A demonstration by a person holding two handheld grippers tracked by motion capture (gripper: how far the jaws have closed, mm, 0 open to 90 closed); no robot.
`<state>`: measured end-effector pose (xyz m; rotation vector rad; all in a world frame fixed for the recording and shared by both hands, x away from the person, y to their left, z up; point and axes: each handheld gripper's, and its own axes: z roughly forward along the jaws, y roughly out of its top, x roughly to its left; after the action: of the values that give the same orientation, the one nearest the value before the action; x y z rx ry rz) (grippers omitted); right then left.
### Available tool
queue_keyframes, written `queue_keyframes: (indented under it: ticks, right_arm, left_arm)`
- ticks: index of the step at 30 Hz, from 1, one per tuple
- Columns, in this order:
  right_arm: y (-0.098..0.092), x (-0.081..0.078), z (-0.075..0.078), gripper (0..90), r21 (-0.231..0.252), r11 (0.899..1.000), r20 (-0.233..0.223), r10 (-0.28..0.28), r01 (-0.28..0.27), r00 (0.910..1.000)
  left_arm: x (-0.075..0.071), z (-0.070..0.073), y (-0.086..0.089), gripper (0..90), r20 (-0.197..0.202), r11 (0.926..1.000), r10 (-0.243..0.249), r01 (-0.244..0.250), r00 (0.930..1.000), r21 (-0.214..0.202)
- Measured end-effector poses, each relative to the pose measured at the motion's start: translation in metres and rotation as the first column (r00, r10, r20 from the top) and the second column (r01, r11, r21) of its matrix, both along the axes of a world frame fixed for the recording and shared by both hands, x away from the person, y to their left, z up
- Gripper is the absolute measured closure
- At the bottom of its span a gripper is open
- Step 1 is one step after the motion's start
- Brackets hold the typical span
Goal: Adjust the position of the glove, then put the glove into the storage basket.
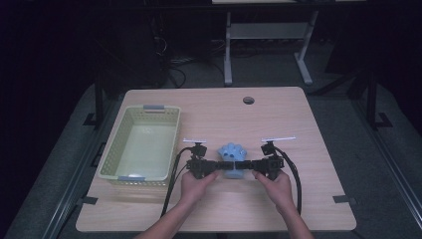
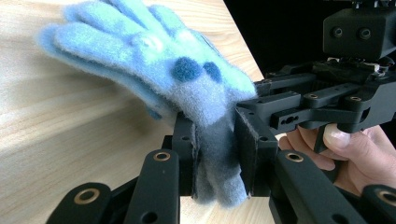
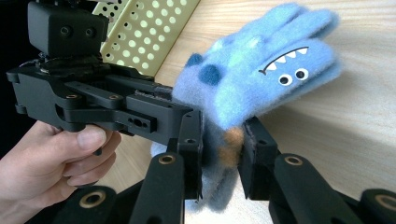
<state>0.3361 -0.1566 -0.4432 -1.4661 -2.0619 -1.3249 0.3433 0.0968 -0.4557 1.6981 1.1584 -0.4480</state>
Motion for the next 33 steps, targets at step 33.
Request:
queue_keyframes:
  ticks: [33]
  right_arm:
    - [0.025, 0.008, 0.045, 72.8, 0.037, 0.998, 0.075, 0.039, -0.041, 0.9964]
  left_arm:
    - [0.002, 0.044, 0.034, 70.5, 0.062, 0.9984, 0.001, 0.003, 0.9981, -0.056]
